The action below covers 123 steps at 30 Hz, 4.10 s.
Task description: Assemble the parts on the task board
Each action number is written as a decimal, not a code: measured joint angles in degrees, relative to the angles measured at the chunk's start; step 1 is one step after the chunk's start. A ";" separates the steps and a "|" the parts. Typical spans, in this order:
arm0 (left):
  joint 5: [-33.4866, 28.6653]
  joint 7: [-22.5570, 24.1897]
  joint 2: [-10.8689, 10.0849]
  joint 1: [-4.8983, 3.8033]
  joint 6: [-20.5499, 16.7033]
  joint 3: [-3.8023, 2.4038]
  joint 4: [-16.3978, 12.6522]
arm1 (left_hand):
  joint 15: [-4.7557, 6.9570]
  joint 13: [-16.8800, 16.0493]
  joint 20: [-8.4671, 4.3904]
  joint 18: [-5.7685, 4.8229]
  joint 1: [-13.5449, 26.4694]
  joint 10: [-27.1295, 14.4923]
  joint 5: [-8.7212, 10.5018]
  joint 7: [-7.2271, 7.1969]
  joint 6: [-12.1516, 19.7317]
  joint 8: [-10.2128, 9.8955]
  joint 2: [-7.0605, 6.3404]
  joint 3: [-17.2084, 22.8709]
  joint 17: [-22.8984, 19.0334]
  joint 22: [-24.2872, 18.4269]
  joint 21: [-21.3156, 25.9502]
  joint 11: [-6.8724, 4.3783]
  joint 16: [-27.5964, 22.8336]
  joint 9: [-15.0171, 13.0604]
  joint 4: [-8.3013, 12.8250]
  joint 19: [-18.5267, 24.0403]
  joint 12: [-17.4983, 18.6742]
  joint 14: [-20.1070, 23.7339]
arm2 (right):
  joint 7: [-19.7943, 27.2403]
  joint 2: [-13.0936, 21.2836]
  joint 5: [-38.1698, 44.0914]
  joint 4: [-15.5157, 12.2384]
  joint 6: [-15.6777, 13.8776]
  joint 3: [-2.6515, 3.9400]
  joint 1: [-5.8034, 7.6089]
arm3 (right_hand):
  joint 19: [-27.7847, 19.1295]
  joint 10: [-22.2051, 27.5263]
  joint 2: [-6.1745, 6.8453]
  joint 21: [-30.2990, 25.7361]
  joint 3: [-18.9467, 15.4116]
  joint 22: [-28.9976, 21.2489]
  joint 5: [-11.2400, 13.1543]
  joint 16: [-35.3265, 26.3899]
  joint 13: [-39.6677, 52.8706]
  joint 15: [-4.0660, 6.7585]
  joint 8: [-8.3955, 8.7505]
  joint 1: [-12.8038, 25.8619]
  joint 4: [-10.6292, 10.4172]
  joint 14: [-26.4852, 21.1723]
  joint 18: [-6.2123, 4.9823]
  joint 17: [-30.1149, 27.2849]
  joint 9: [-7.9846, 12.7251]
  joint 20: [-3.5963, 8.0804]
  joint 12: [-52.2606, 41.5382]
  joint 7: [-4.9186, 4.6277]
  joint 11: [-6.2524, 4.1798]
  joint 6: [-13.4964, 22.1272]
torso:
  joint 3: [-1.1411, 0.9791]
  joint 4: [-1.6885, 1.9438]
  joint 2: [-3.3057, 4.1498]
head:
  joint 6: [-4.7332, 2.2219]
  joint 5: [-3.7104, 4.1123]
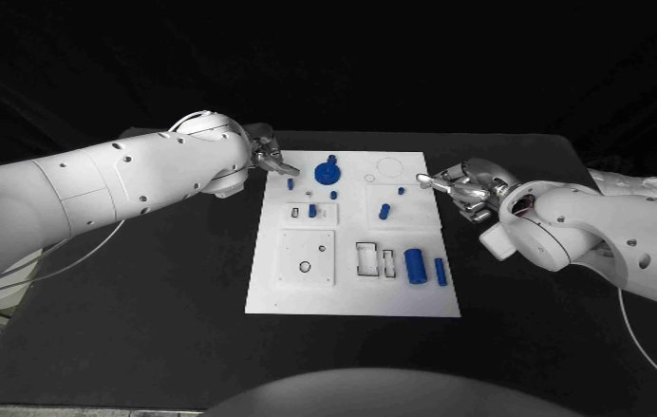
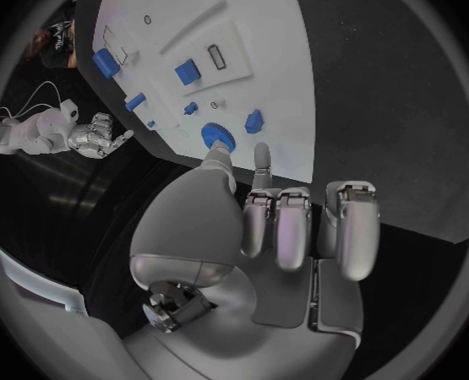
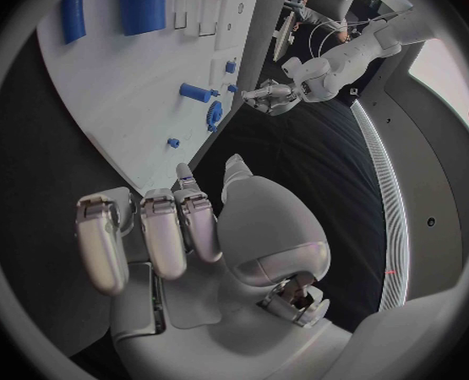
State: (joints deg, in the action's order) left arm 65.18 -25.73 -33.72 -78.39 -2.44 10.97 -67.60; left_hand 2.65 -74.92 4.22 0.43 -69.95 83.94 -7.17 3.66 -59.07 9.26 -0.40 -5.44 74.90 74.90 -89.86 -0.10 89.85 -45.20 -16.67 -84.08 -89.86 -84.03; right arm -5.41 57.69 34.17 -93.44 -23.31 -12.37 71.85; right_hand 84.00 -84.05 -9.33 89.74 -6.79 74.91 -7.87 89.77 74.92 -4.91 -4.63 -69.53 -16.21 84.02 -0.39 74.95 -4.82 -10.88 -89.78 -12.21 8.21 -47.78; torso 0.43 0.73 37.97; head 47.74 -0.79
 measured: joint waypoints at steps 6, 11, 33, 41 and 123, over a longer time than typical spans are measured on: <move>0.35 -0.96 0.24 0.00 1.35 0.02 0.82 | 0.00 0.00 0.00 0.00 -0.89 0.00 3.84 0.21 -0.21 -0.23 -0.20 -0.15 0.04 0.00 0.00 0.00 0.00 0.72 -0.12 0.00 0.00 0.00 | -0.05 0.00 0.00 0.02 0.09 0.00 0.00 | 0.00 0.00 0.00 0.00 0.00 0.00 0.00 0.00 0.00 0.00 0.00 0.00 0.00 0.00 0.00 0.00 0.00 0.00 0.00 0.00 0.00 0.00 | -0.01 0.03 -0.02 | 0.00 0.00; 0.50 -1.45 0.25 0.00 2.03 0.02 1.20 | 0.00 0.00 0.00 0.00 0.03 0.00 4.23 0.21 -0.21 -0.31 -1.80 -1.70 0.04 0.00 0.00 0.00 0.00 0.90 -0.23 0.00 0.00 0.00 | -0.15 0.00 0.00 0.05 0.23 0.00 -0.01 | 0.00 0.00 0.00 0.00 0.00 0.00 0.00 0.00 0.00 0.00 0.00 0.00 0.00 0.00 0.00 -0.01 0.01 0.00 0.00 0.00 0.00 0.00 | -0.01 0.05 -0.02 | -0.04 0.02; -0.02 -1.76 3.43 0.09 4.42 0.71 5.22 | 0.00 0.01 0.00 0.01 7.72 0.00 4.22 -0.19 -1.44 -0.31 2.23 -3.95 0.03 0.00 0.00 -0.01 0.00 1.59 -0.14 0.00 0.00 0.00 | -0.44 -0.07 0.01 0.21 0.54 0.00 -0.03 | 0.00 0.00 0.00 0.00 0.00 0.04 -0.24 0.00 0.00 0.00 0.00 0.00 0.00 0.00 0.00 -0.02 0.02 0.00 0.00 0.00 0.00 0.00 | -0.02 -0.01 -0.04 | -0.48 0.18; -0.58 -1.73 4.45 0.13 5.76 0.71 6.53 | 0.01 0.01 0.00 0.00 5.22 0.00 4.22 0.01 -1.64 -0.99 4.15 -4.04 0.02 0.00 0.00 -0.01 0.00 2.23 -0.05 0.00 0.00 0.00 | -0.48 -0.18 0.01 0.27 0.67 0.00 -0.04 | 0.00 0.00 0.00 0.00 0.00 0.04 -0.24 0.00 0.00 0.00 0.00 0.00 0.00 0.00 0.00 -0.03 0.03 0.00 0.00 0.00 0.00 0.00 | -0.01 0.01 -0.01 | -0.47 0.15; -2.42 -1.32 7.10 0.61 9.61 0.76 9.54 | 0.64 -0.23 -0.13 0.01 -5.07 0.10 -10.13 -1.94 -2.74 3.57 8.02 -8.55 0.04 0.00 0.00 -0.93 0.00 -3.02 -0.15 0.12 -0.45 0.19 | -1.56 -0.88 0.06 0.57 2.41 0.00 -0.38 | 0.00 0.21 -0.23 0.00 -0.47 -0.01 -0.23 0.00 0.00 0.00 0.00 -0.23 -0.16 0.00 0.00 -0.01 -0.02 -0.40 0.00 0.00 0.21 0.00 | -0.01 0.05 -0.03 | -0.49 0.01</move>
State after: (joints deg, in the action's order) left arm 62.76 -27.05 -26.63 -77.78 7.17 11.73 -58.06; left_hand 3.30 -75.14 4.10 0.44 -75.02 84.04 -17.31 1.72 -61.81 12.83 7.62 -13.99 74.95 74.90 -89.86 -1.03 89.85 -48.22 -16.82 -83.95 -90.31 -83.84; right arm -6.97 56.81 34.22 -92.88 -20.90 -12.38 71.48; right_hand 84.00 -83.85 -9.56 89.74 -7.26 74.90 -8.10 89.77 74.92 -4.91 -4.63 -69.77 -16.36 84.02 -0.38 74.94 -4.85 -11.28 -89.78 -12.21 8.41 -47.78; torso 0.42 0.78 37.94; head 47.25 -0.79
